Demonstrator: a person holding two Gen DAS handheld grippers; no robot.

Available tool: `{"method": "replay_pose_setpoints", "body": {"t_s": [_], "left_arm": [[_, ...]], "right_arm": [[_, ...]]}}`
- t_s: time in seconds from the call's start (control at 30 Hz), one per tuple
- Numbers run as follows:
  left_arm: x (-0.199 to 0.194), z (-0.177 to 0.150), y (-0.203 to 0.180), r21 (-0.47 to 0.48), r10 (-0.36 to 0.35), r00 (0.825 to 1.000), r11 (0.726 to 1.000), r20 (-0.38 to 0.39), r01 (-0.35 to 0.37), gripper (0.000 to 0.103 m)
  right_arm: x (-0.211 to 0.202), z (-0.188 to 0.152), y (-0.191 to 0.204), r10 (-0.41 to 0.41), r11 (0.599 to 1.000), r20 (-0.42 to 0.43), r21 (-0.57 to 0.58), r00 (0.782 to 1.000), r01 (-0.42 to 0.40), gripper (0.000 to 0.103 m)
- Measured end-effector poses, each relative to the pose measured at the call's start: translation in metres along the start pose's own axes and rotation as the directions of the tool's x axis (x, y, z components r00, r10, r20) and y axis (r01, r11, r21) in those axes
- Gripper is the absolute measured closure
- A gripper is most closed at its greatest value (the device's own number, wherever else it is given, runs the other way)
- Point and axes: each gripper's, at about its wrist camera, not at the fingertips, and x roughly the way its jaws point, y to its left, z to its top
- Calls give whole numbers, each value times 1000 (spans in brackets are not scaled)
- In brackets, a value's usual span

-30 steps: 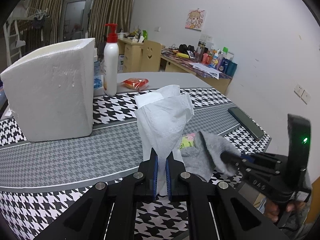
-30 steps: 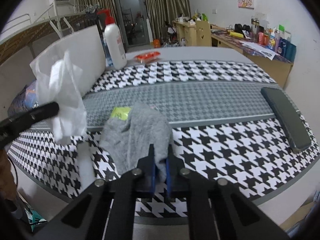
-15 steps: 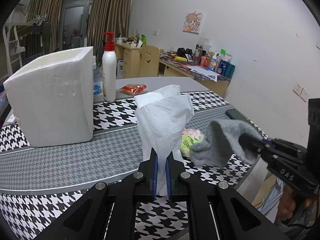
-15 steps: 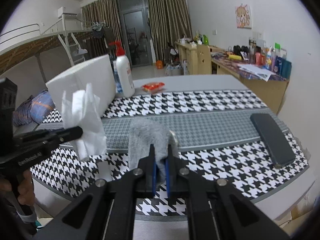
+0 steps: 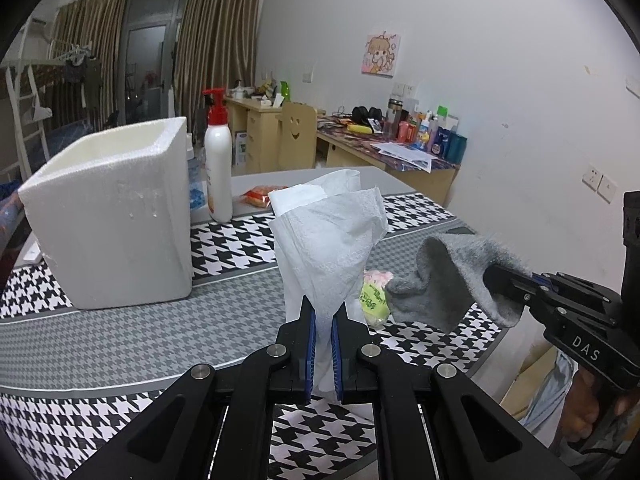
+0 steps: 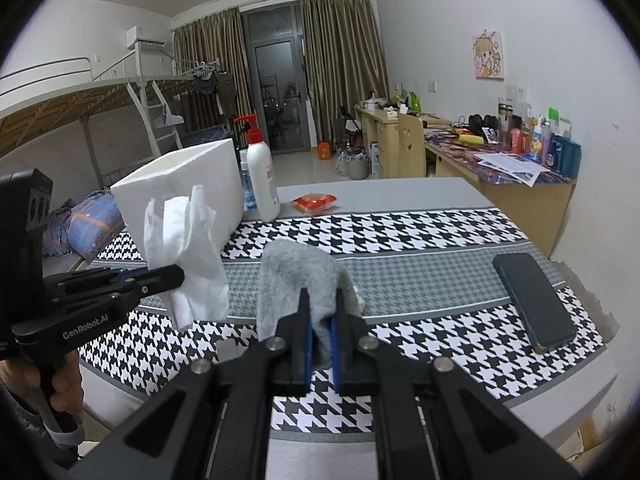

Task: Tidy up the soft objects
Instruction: 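Carry the tissues and grey sock up over the white foam box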

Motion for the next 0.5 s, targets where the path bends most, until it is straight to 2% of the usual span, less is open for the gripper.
{"method": "replay_pose_setpoints", "body": {"t_s": [0.5], "left_arm": [[-12, 8, -1, 24, 20, 999, 999, 38, -21, 95]], "right_arm": [[2, 7, 6, 7, 1000, 13, -2, 1000, -7, 94]]}}
